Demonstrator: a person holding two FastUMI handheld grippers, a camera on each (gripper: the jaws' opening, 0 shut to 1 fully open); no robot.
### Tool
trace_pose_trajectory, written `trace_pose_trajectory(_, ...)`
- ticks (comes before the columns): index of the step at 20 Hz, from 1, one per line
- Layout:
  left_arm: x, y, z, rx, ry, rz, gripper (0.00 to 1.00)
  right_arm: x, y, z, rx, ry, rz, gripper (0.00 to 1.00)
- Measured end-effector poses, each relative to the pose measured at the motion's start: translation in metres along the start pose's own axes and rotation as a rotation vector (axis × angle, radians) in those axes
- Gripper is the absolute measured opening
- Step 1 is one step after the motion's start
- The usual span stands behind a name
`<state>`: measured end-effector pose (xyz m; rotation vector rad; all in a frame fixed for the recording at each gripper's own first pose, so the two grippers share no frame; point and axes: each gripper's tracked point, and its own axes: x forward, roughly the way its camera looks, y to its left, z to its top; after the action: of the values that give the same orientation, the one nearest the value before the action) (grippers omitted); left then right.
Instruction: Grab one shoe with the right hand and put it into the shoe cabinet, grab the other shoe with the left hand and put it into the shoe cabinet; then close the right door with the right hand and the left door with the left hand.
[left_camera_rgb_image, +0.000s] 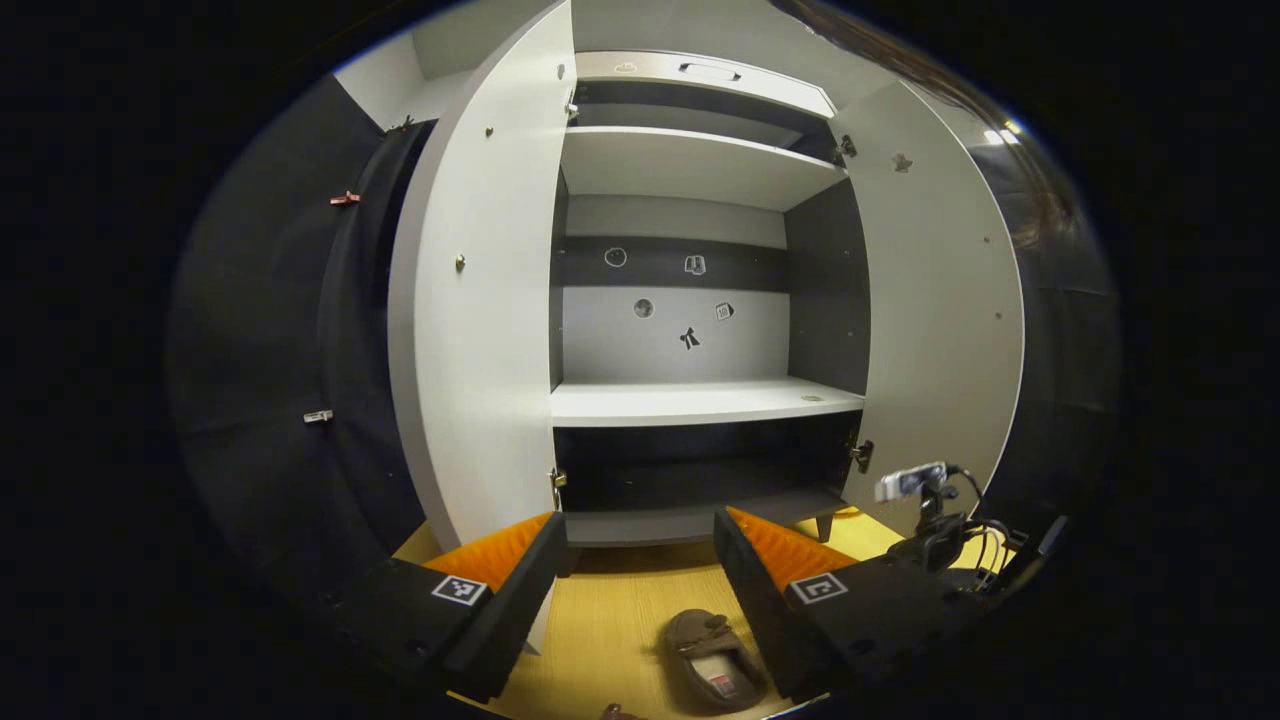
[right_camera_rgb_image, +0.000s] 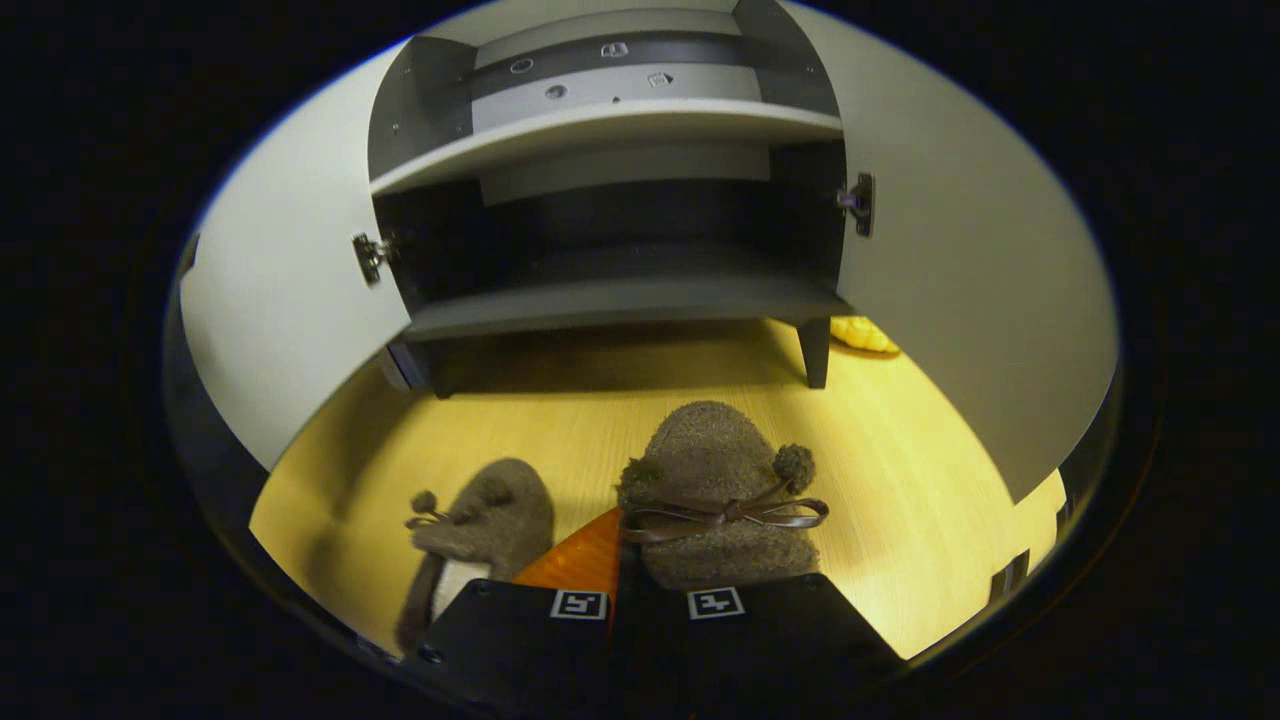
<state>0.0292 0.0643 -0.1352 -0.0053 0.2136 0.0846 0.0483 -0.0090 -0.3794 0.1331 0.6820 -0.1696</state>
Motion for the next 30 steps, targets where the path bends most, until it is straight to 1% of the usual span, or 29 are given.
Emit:
trace_pose_trajectory(5,-0.016,-0.004,0.022,-0.026,-0.045,-0.011,0.94,-0.041,0.018,0.104,0.008,-0.152,0.029,0.14)
trace_pose_trajectory(9,-0.031,-0.005,0.035,-0.041,-0.074,-0.008,0.94,-0.058,0.026,0.184,-0.046,-0.278,0.029,0.14)
trace_pose_trajectory(14,-0.046,-0.006,0.036,-0.035,-0.072,-0.020,0.94,-0.053,0.025,0.282,-0.071,-0.381,-0.005,0.14)
trace_pose_trajectory(17,-0.052,-0.003,0.033,-0.029,-0.062,-0.019,0.94,-0.044,0.025,0.334,-0.052,-0.423,-0.008,0.14)
trace_pose_trajectory(19,-0.052,0.000,0.031,-0.036,-0.055,-0.011,0.94,-0.031,0.024,0.363,-0.049,-0.428,-0.017,0.14)
trace_pose_trajectory(22,-0.053,0.009,0.032,-0.055,-0.054,0.005,0.94,0.001,0.019,0.390,-0.048,-0.398,-0.034,0.14)
trace_pose_trajectory(24,-0.051,0.016,0.032,-0.059,-0.051,0.021,0.94,0.023,0.014,0.402,-0.025,-0.378,-0.045,0.14)
trace_pose_trajectory(28,-0.045,0.031,0.027,-0.063,-0.039,0.045,0.94,0.073,0.006,0.415,0.038,-0.328,-0.044,0.14)
trace_pose_trajectory(30,-0.040,0.037,0.022,-0.060,-0.017,0.055,0.94,0.096,-0.001,0.414,0.077,-0.304,-0.050,0.14)
